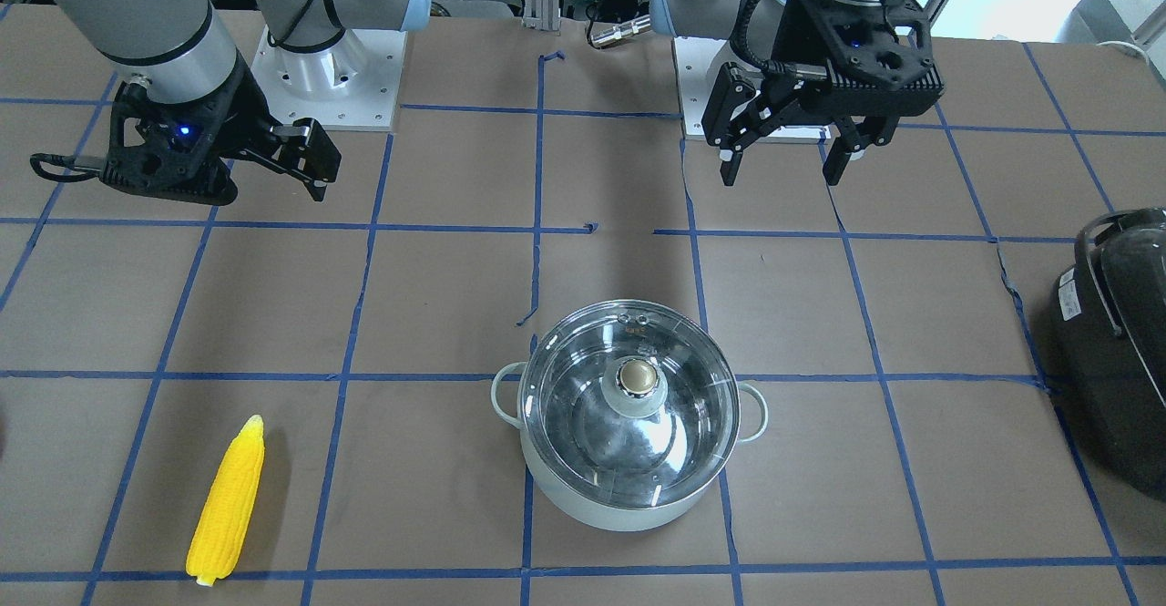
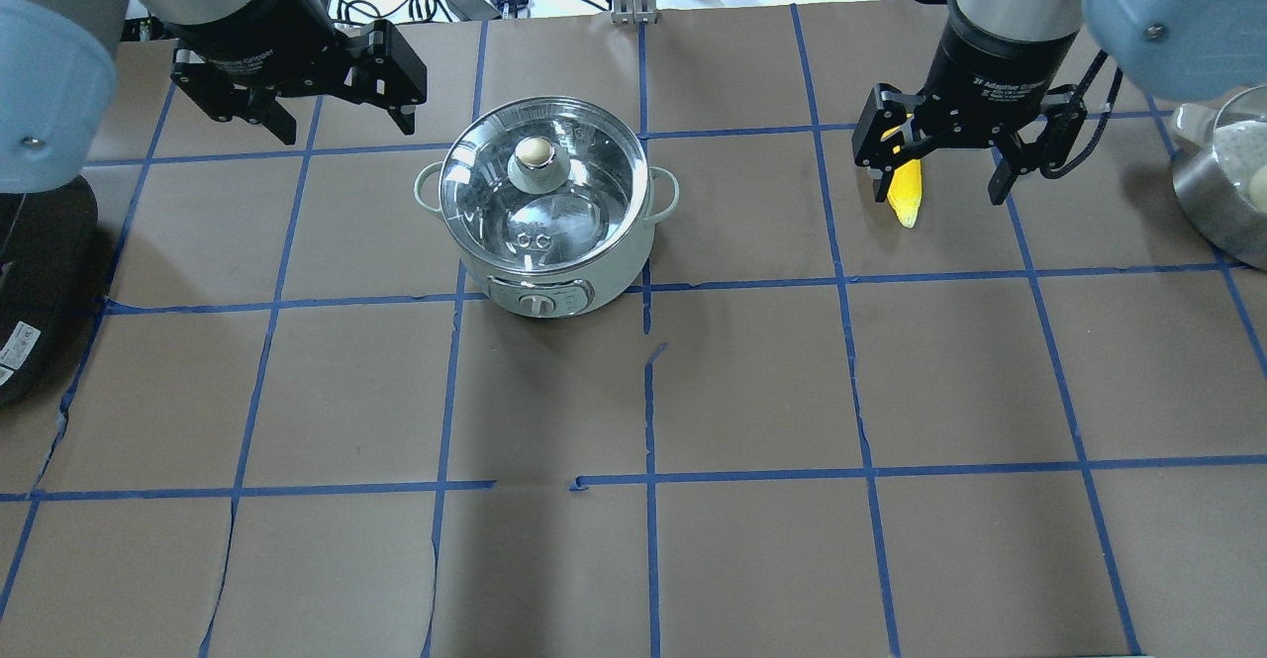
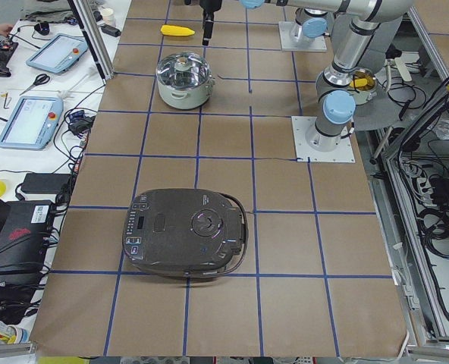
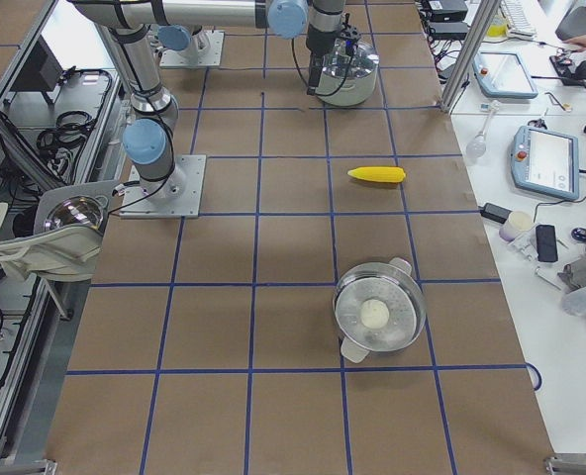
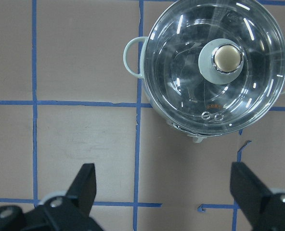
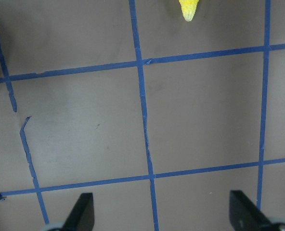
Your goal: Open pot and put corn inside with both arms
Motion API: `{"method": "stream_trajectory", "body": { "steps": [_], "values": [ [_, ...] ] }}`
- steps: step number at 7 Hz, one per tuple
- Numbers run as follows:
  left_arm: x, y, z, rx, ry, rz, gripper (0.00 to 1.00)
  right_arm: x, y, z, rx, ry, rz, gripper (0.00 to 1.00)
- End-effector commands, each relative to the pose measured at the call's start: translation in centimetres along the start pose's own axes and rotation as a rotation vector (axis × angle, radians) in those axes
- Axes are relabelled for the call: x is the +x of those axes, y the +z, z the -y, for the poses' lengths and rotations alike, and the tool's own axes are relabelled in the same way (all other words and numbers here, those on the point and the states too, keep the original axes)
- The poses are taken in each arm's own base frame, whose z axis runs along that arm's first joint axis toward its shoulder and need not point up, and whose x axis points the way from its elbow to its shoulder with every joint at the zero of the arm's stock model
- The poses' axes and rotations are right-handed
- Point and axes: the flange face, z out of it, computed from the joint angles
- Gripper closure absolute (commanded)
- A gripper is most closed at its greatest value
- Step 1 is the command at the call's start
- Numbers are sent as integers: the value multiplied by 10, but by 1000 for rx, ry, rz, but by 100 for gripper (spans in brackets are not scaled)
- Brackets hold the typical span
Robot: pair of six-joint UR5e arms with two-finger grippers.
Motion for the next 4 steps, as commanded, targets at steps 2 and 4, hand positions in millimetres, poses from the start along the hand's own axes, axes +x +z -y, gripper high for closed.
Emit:
{"method": "stream_trajectory", "body": {
  "steps": [2, 4],
  "values": [
    [0, 0, 0, 0, 0, -1, 0, 0, 0, 0, 2, 1, -1, 0],
    [0, 0, 0, 2, 0, -3, 0, 1, 1, 1, -3, -1, 0, 0]
  ]
}}
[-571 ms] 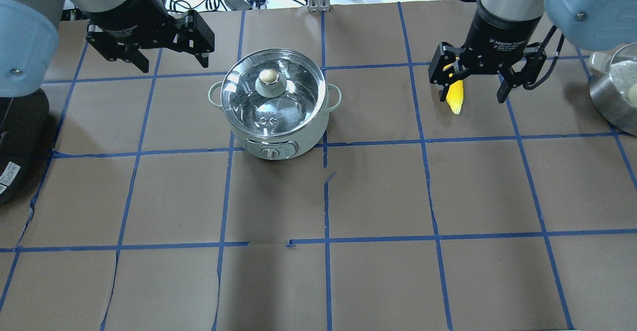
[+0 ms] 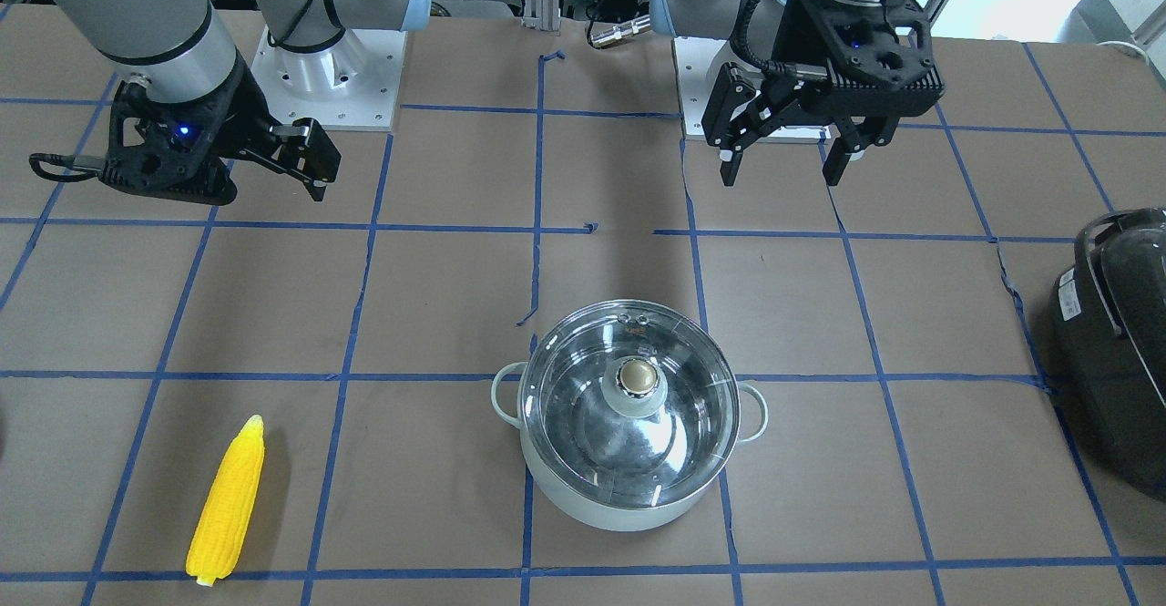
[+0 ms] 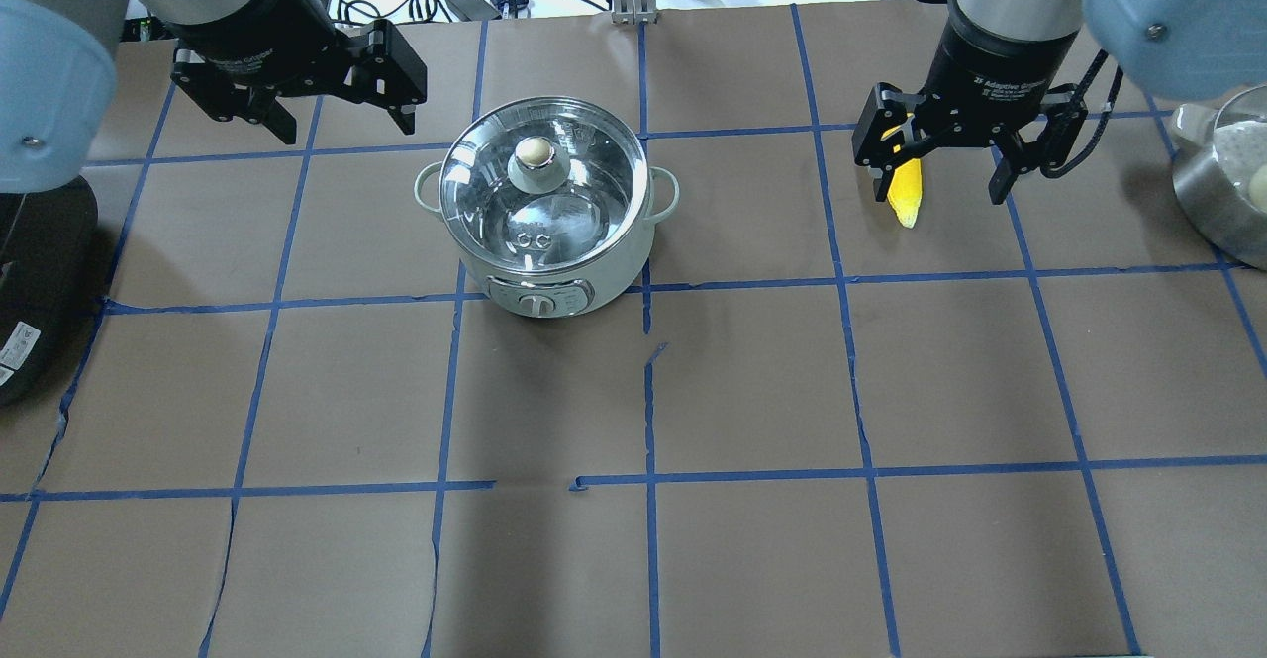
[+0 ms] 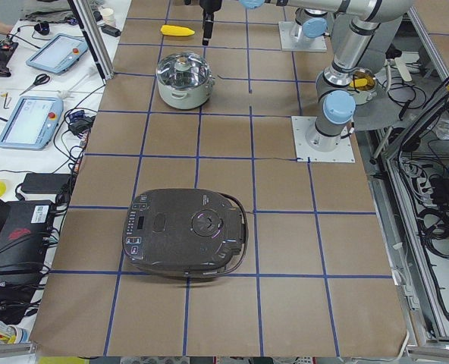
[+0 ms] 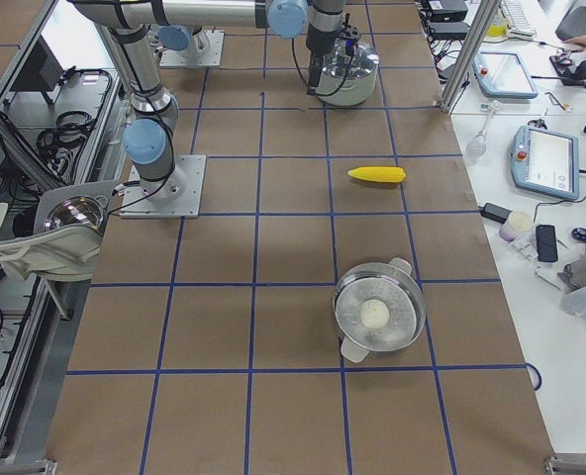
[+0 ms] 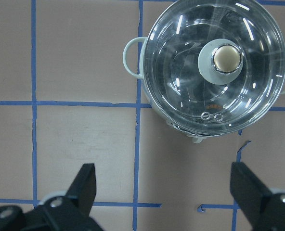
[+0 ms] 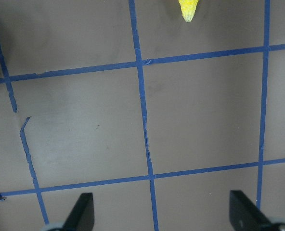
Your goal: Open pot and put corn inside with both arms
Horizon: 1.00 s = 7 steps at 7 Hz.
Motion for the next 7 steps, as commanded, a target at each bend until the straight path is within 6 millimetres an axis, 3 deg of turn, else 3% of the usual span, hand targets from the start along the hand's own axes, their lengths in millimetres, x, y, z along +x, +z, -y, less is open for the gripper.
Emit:
{"method": "stream_trajectory", "body": {
  "steps": [1, 7],
  "values": [
    [-1, 0, 0, 1, -2, 1, 0, 0, 1, 0, -2, -8, 2, 0],
    [-1, -4, 1, 9, -5, 0, 0, 0, 10, -2, -20, -9, -2, 0]
  ]
}}
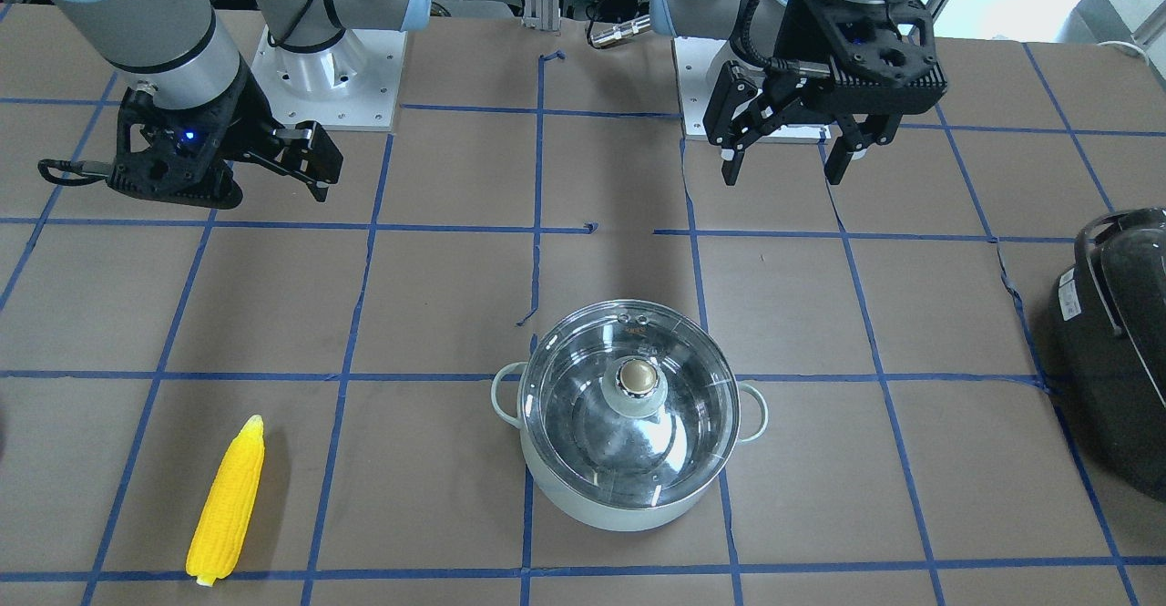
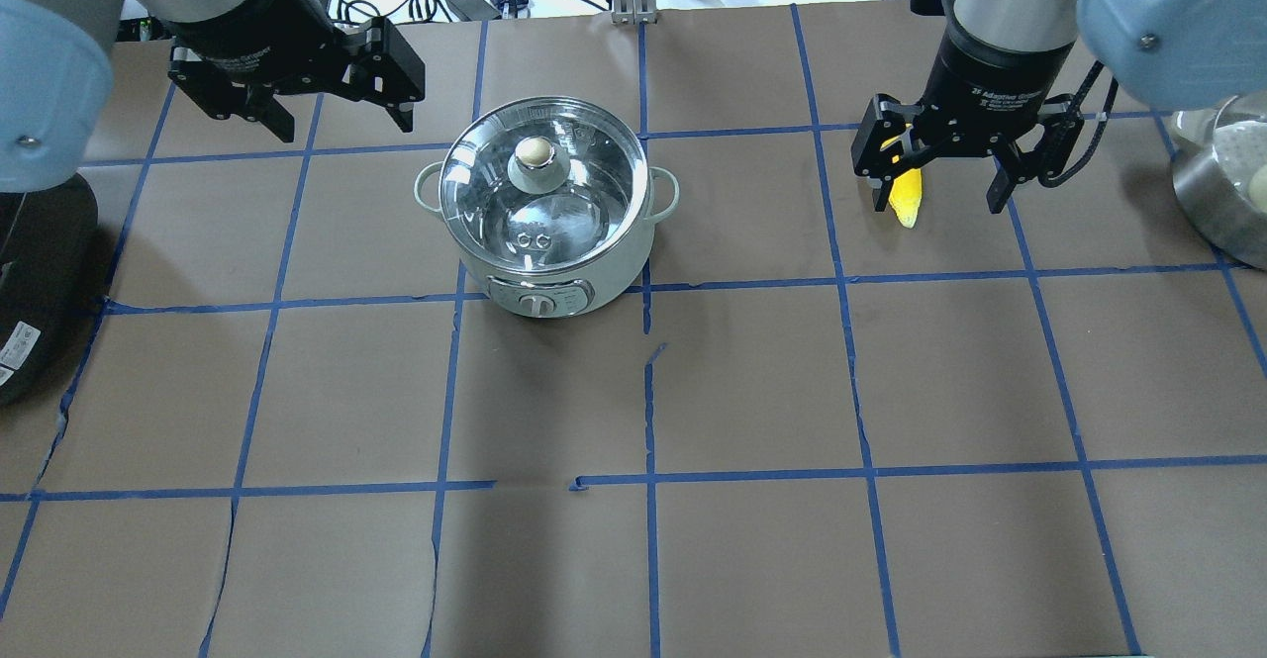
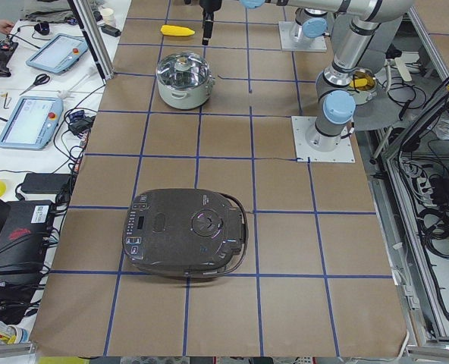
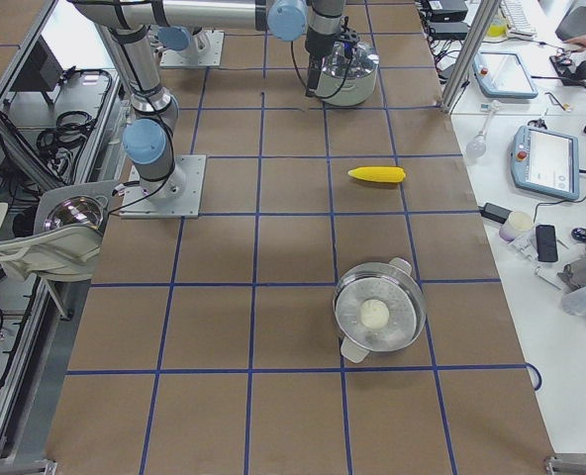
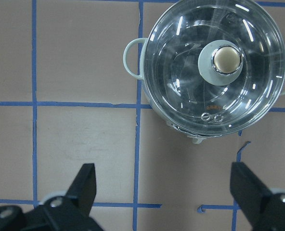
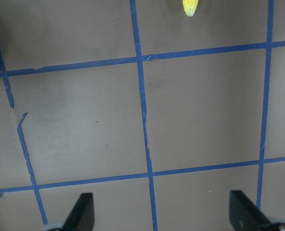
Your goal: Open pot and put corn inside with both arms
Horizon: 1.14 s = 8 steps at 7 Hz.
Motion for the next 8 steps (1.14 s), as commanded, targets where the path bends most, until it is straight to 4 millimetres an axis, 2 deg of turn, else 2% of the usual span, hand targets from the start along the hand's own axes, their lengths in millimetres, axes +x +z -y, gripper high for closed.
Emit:
{"method": "stream_trajectory", "body": {
  "steps": [1, 4, 5, 6, 7, 8],
  "values": [
    [1, -5, 0, 9, -4, 0, 0, 0, 1, -1, -1, 0, 0, 0],
    [1, -5, 2, 0, -2, -3, 0, 1, 2, 0, -6, 1, -3, 0],
    [2, 19, 6, -37, -11, -3, 0, 1, 2, 0, -6, 1, -3, 0],
    [4, 33, 16, -20, -13, -12, 0, 1, 2, 0, -4, 1, -2, 0],
    [6, 59, 30, 26, -12, -17, 0, 1, 4, 1, -8, 2, 0, 0],
    [12, 95, 38, 1, -70, -16, 0, 1, 3, 4, 9, 1, 6, 0]
  ]
}}
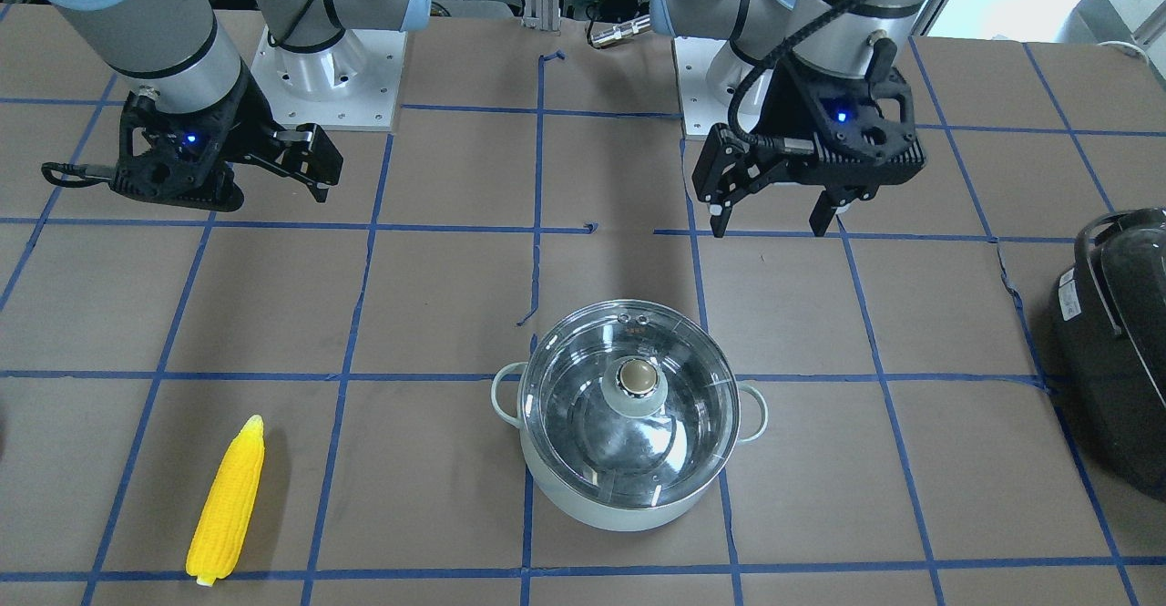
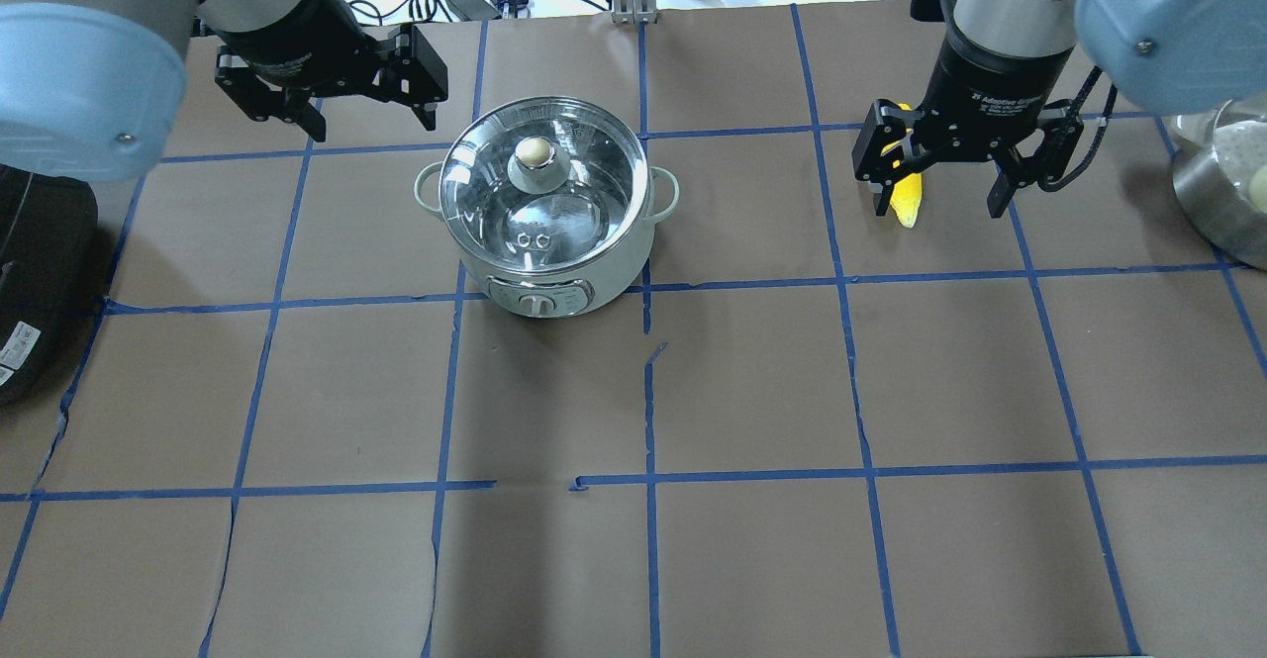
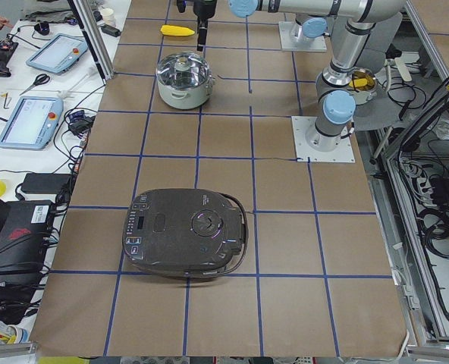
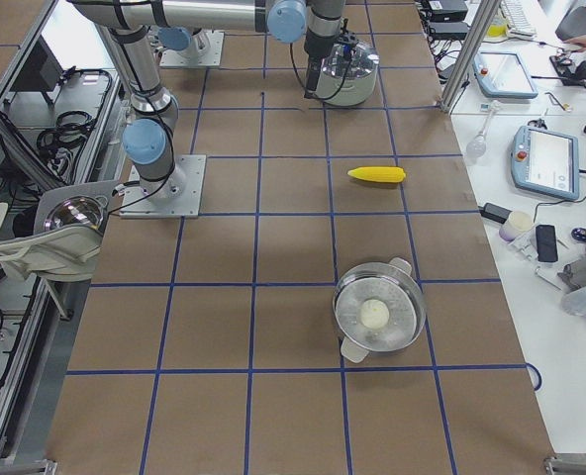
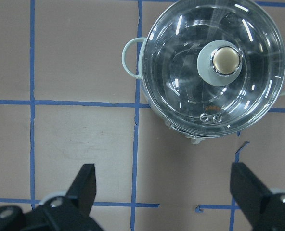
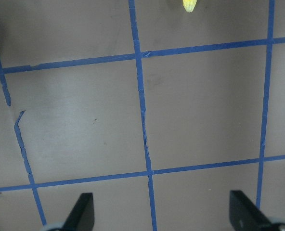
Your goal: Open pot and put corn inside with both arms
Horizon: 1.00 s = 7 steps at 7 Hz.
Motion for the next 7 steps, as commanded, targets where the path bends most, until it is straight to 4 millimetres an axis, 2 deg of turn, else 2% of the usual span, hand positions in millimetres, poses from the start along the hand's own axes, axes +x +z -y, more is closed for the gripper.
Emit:
{"method": "stream_trajectory", "body": {
  "steps": [1, 2, 3, 4, 5, 6, 7],
  "values": [
    [15, 64, 25, 10, -148, -10, 0, 0, 0, 4, 13, 1, 4, 0],
    [35, 89, 38, -12, -130, -11, 0, 4, 5, 10, 11, 9, -19, 0],
    [61, 109, 52, -28, -102, -12, 0, 9, 15, 38, 75, 16, -73, 0],
    [75, 116, 69, -33, -94, -10, 0, 8, 27, 61, 129, 35, -59, 0],
    [83, 126, 77, -73, -92, -1, 0, 9, 43, 74, 108, 27, -59, 0],
    [100, 137, 73, -87, -74, 5, 0, 17, 47, 85, 134, 45, -54, 0],
    [105, 152, 72, -107, -73, 12, 0, 24, 67, 103, 117, 62, -46, 0]
  ]
}}
